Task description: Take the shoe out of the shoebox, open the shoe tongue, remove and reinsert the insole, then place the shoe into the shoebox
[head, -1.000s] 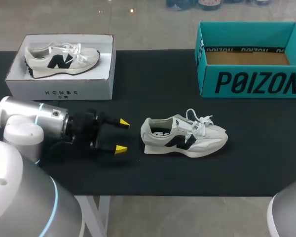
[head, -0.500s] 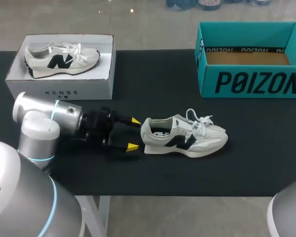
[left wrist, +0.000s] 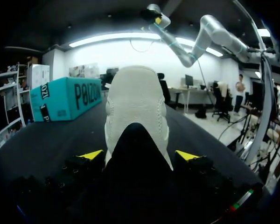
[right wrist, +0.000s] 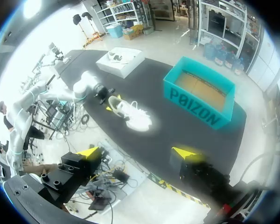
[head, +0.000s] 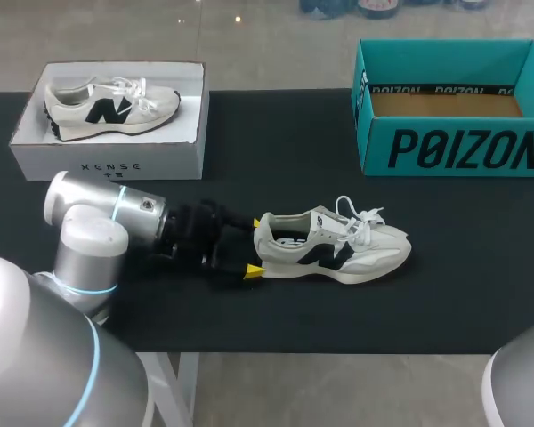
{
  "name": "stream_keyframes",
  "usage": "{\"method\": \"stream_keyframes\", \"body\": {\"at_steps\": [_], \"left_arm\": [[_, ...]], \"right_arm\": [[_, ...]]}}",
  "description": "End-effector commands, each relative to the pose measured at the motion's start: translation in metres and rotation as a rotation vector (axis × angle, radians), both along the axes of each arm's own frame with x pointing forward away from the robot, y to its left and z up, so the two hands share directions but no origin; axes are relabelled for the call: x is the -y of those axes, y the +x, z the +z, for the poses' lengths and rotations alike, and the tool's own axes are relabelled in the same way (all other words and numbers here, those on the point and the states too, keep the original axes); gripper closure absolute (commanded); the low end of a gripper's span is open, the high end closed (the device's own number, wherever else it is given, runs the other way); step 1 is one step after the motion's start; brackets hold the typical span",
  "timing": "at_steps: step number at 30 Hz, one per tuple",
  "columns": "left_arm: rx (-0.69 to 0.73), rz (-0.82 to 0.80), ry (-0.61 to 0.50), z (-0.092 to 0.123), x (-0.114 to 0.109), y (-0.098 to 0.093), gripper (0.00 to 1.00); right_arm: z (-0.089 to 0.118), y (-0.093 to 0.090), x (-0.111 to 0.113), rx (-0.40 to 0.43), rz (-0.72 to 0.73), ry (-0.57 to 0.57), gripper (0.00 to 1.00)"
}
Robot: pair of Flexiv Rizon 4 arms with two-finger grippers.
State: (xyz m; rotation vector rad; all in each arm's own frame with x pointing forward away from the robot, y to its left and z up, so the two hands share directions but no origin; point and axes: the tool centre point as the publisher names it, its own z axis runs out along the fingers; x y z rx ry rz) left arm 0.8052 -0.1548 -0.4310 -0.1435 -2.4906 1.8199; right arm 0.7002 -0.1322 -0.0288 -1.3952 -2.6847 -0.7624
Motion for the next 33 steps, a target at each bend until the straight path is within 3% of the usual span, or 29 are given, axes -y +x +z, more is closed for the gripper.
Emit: {"method": "stream_keyframes", "body": {"at_steps": [1,26,27,28,29,33], "left_arm": [[0.003,-0.002,0.006,-0.0033,0.0069,-0.0001,0.0],[0.001,0.017,0.005,-0.0124,0.0078,0.0015,0.0],[0.0,0.025,-0.007,-0.0128,0.008,0.0013,0.33],[-0.005,0.025,-0.02,-0.0131,0.0082,0.0013,0.78],[-0.008,0.02,-0.014,-0.013,0.0082,0.0013,1.0],[-0.008,0.02,-0.014,-0.013,0.0082,0.0013,1.0]], "right_arm": [[0.0016,0.0027,0.0001,-0.007,0.002,-0.002,0.0],[0.0016,0.0027,0.0001,-0.007,0.002,-0.002,0.0],[0.0016,0.0027,0.0001,-0.007,0.002,-0.002,0.0],[0.0016,0.0027,0.0001,-0.007,0.002,-0.002,0.0],[0.0016,0.0027,0.0001,-0.007,0.002,-0.002,0.0],[0.0016,0.0027,0.0001,-0.007,0.002,-0.002,0.0]]}}
